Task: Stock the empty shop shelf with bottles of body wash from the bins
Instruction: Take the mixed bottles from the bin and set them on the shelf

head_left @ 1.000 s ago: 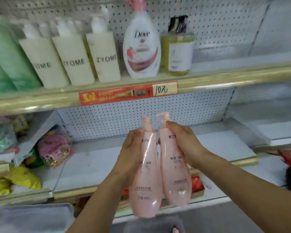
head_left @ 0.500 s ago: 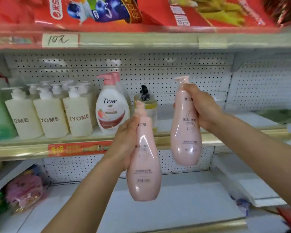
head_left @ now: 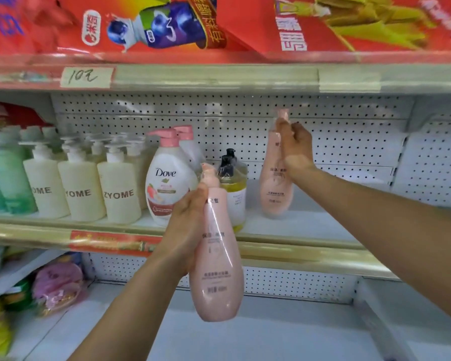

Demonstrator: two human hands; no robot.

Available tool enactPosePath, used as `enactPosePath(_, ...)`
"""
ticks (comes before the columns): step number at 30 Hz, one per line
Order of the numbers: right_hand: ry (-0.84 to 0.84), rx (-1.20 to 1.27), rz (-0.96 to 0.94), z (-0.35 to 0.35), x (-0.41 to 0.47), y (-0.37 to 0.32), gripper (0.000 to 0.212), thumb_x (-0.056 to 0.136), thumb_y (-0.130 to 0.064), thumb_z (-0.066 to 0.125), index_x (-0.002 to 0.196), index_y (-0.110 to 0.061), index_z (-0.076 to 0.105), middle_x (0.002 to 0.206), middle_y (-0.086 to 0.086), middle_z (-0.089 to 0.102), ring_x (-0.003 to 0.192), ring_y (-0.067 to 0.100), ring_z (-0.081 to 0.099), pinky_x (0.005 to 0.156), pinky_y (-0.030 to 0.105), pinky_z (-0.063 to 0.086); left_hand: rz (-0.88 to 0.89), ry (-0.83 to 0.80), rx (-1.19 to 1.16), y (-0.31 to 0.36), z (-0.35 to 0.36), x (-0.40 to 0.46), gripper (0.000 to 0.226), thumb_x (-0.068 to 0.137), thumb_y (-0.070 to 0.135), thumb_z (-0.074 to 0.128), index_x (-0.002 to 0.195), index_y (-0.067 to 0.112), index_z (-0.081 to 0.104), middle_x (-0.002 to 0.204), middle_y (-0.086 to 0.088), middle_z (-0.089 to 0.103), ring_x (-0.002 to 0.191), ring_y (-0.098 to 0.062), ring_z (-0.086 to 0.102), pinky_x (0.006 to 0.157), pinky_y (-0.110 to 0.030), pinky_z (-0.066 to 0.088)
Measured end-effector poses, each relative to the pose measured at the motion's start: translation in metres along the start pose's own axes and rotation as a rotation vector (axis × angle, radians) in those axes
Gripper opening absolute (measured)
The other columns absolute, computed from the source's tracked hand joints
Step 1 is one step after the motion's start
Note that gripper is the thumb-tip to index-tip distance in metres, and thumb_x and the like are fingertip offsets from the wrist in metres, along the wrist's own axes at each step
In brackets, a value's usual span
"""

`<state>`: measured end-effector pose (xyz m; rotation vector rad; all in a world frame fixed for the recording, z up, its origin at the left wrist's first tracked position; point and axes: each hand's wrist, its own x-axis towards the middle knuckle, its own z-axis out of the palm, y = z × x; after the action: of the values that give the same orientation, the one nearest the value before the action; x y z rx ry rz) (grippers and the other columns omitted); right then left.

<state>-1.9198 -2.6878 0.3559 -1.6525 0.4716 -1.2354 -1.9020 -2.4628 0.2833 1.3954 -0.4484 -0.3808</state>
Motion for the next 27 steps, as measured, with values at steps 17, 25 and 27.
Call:
enactPosePath(17,-0.143,0.041,0.043,0.002,0.016,0.035,0.027,0.098,-0.038,0.048,0.100,-0.011,0.050,0.079,-0.003,0.053,0.067,0.009,0.052,0.057,0.019,0.041,0.052,0.047,-0.054,-0.004,0.008,-0.002,0.049,0.094,0.054,0.047,0.105,0.010,0.065,0.109,-0.031,0.061,0.084,-0.030,0.062,0.088,-0.066,0.049)
enactPosePath(25,-0.144,-0.203,0.049,-0.030,-0.016,0.037,0.066,0.090,-0.056,0.052,0.141,-0.020,0.031,0.133,0.001,0.046,0.121,0.017,0.046,0.095,0.034,0.040,0.082,0.026,-0.051,-0.003,0.014,-0.002,0.041,0.098,0.048,0.045,0.109,0.014,0.066,0.111,-0.025,0.066,0.096,-0.037,0.067,0.087,-0.060,0.054)
enactPosePath(27,-0.183,-0.217,-0.074,-0.042,-0.044,0.027,0.055,0.090,-0.053,0.055,0.129,-0.015,0.044,0.119,0.002,0.056,0.107,0.012,0.055,0.085,0.027,0.043,0.089,0.025,-0.059,0.001,0.019,-0.004,0.039,0.098,0.049,0.046,0.109,0.017,0.065,0.112,-0.023,0.067,0.104,-0.041,0.065,0.088,-0.060,0.053)
